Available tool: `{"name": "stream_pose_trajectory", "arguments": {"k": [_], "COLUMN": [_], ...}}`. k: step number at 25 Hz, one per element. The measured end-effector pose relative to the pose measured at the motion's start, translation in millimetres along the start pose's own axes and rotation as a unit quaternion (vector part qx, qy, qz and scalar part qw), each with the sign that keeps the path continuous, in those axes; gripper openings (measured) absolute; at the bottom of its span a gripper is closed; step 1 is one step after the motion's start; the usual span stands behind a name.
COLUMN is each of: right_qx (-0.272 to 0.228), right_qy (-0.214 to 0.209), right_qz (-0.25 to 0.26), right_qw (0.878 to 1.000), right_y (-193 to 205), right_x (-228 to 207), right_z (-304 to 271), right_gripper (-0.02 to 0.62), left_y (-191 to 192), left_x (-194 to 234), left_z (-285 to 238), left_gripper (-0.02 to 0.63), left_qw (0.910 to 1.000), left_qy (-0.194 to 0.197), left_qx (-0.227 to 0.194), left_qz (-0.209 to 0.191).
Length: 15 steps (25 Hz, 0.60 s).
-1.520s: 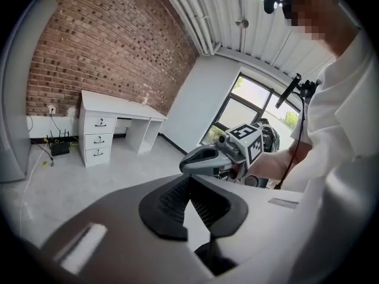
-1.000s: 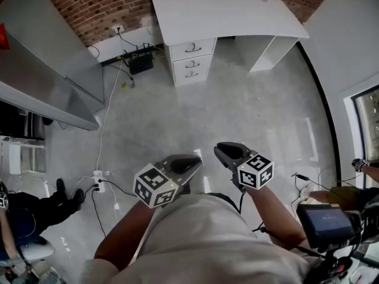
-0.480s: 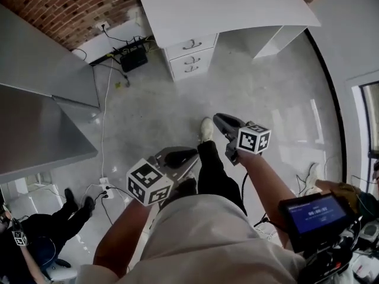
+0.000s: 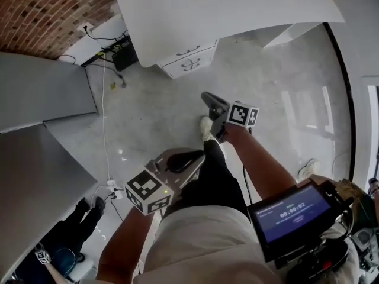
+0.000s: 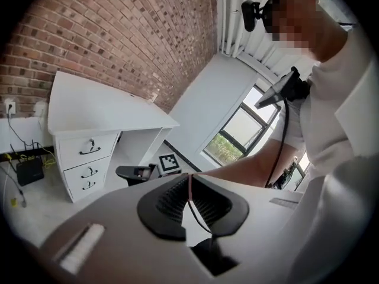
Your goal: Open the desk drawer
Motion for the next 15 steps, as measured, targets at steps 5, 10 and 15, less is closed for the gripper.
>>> {"name": "stream_pose_trajectory", "arguments": {"k": [5,10,15], "right_qx": [-0.017,-0.032,-0.067], "right_qy": [-0.002,-0.014,-0.004], "right_qz": [-0.059,-0.08,-0.115], "right_qw": [0.998,0.996,0.991], "right_y": [-29,-53,-69], "right_x": [-69,-114,-157], "right_z": [-62,-112,-141], "right_gripper": [0.049,0.049,0.049], "left_y": [-49,-72,-78], "left_x": [41,73,92], "left_z": [-33,-55,-69], "left_gripper": [0.021,0.023,0.023], "left_qw": [0.9999,0.9998,0.9997], "left_qy": [-0.005,-0.01,-0.015], "left_qx": [-0.01,-0.015,-0.008], "left_qz": [-0.002,0.01,0.019]}}
Point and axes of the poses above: the fingertips, and each gripper's own axes: z backward along the fingers, x to its left, y out of its underside, the point moved 5 cm from there along z, backward along the fingers, and after that the axes turned 11 degrees about z, right-handed, at the moved point
